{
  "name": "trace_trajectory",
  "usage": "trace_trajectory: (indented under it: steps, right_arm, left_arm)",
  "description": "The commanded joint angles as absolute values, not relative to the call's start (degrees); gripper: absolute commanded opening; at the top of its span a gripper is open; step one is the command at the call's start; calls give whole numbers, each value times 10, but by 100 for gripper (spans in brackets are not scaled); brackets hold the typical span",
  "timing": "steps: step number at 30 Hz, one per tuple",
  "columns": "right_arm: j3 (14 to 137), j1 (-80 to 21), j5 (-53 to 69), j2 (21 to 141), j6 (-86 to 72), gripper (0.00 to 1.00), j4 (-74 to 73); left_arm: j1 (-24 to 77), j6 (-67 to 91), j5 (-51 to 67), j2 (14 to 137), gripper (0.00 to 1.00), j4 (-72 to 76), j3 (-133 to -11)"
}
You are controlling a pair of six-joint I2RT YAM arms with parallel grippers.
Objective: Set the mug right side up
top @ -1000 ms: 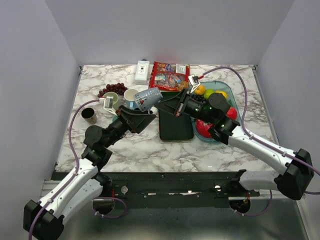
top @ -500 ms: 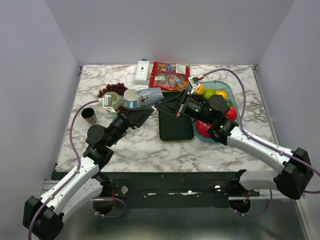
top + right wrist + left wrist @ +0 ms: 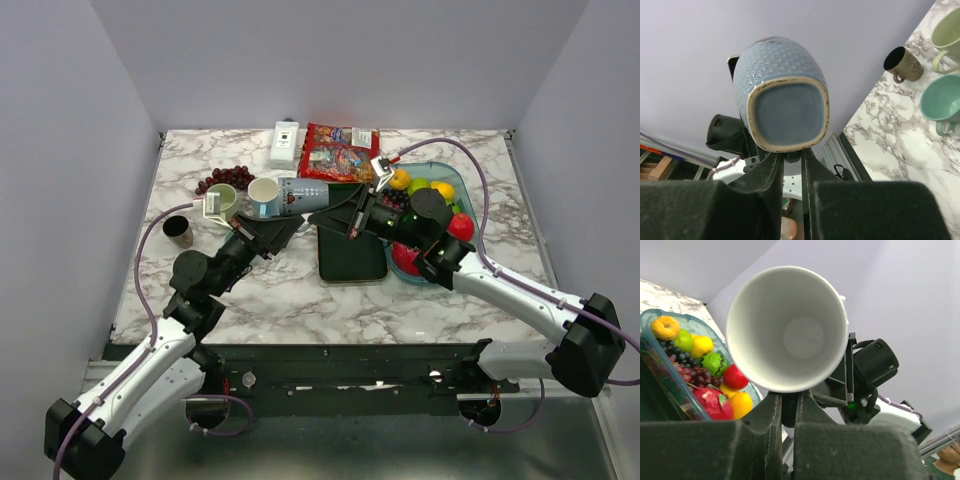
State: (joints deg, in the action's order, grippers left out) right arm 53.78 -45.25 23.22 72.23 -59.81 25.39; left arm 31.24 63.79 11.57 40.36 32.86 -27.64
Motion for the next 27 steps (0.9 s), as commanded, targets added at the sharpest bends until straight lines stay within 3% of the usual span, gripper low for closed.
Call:
trace_trajectory:
  steps: [1, 2, 5, 8, 17, 20, 27]
  right_arm:
    - [544, -464, 253, 713, -562, 24, 181]
    - [542, -464, 243, 704, -546, 43, 165]
    - [527, -464, 192, 675, -521, 69, 115]
    - [498, -464, 148, 650, -506, 80, 91]
    - [468, -464, 97, 612, -481, 88, 24]
    - [464, -463, 98, 611, -481, 88, 18]
    - [458, -463, 102, 596, -469, 88, -2]
  left_arm:
    - [309, 570, 58, 396, 0, 232, -314]
    - [309, 555, 35, 385, 0, 175, -329]
    - [309, 494, -20, 358, 0, 40, -365]
    - [310, 429, -122, 345, 0, -107, -414]
    - [309, 394, -414, 400, 0, -400, -497]
    - [309, 452, -498, 438, 0, -444, -489]
    - [297, 548, -564, 544, 0, -445, -451]
